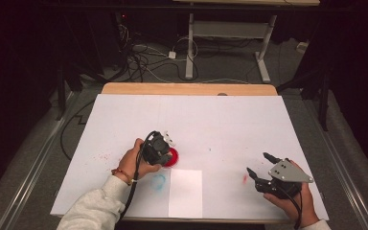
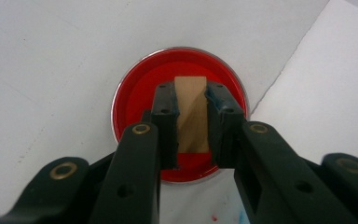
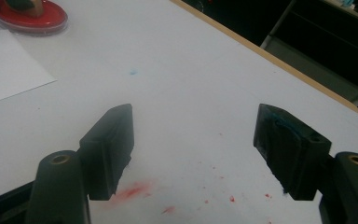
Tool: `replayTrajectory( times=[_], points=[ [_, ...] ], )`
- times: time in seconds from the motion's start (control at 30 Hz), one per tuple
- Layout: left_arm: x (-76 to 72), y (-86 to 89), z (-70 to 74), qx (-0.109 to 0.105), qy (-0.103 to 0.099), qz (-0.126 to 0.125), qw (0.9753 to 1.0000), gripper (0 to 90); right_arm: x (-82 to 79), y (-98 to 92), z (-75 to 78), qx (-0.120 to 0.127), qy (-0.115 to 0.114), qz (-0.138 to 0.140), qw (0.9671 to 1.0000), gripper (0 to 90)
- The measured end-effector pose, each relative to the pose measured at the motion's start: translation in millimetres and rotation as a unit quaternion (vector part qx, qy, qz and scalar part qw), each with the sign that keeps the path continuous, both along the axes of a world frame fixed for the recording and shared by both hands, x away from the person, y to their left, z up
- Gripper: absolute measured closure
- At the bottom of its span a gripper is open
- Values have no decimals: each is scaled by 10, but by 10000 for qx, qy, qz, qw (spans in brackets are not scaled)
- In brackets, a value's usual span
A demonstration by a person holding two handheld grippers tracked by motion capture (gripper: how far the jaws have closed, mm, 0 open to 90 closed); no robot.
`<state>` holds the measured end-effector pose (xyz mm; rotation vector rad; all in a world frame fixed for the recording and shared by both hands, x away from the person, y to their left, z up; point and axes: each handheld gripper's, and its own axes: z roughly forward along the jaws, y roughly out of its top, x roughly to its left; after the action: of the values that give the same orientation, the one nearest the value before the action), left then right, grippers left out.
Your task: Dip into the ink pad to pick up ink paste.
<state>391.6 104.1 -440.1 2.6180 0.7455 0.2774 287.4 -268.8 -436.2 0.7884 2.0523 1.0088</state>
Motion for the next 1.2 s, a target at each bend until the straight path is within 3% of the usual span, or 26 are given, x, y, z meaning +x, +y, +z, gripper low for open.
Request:
replayTrajectory(
  times=[0.17,0.37,0.5,0.73,0.83,0.97,1.1,1.2],
  points=[
    [-44,-56,0,202,-157,21,9997,741,3,9,-1,10,6,5,10000,290],
    [30,65,-26,-322,154,133,9993,741,2,10,-1,-24,8,-16,10000,290],
    [26,56,-26,-281,137,117,9994,740,2,0,2,-7,13,-18,10000,290],
    [53,110,-43,-483,249,137,9984,741,-2,-2,7,-1,-7,-27,10000,290],
    [41,93,-42,-423,199,132,9988,741,-1,-6,7,14,-5,-33,10000,290],
    [54,114,-41,-498,246,139,9984,740,-1,-4,6,12,2,-7,10000,290],
    [21,53,5,-224,107,133,9996,740,-2,-9,10,23,0,-8,10000,290],
    [-2,60,89,-318,29,111,9994,740,1,-13,7,20,8,10,10000,291]
  ],
)
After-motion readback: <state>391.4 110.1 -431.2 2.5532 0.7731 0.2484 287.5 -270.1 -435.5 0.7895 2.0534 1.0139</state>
